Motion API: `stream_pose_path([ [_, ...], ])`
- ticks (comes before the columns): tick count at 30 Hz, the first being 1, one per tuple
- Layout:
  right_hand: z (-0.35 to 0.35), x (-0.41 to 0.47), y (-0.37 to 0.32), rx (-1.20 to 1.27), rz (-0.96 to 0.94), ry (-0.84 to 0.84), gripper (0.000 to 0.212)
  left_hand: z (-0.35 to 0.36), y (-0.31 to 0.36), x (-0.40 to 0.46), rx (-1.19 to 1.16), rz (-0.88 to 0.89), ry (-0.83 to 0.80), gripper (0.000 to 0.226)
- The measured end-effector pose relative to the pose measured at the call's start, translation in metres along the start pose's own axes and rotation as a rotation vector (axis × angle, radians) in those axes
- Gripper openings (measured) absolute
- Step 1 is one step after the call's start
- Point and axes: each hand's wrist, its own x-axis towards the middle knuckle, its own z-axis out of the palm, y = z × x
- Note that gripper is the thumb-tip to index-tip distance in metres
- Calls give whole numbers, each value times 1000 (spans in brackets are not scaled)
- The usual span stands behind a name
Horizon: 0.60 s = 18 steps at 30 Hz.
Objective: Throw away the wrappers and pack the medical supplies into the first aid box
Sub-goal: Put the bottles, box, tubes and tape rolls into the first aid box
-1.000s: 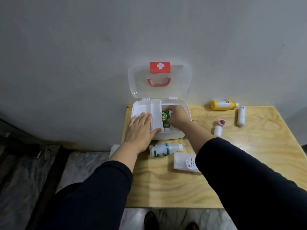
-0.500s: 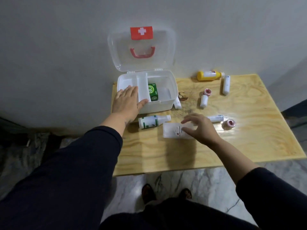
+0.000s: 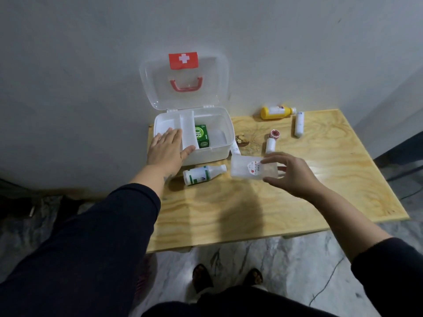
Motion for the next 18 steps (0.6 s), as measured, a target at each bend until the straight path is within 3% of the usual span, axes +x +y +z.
stream_pose_path([
  [9,-22,77,-58,-213,-104,83,42,-1,0,0,29,15,-5,77],
  [18,34,138,-87,-420,-139,-70,42,-1,1,-1,-8,15,6,77],
])
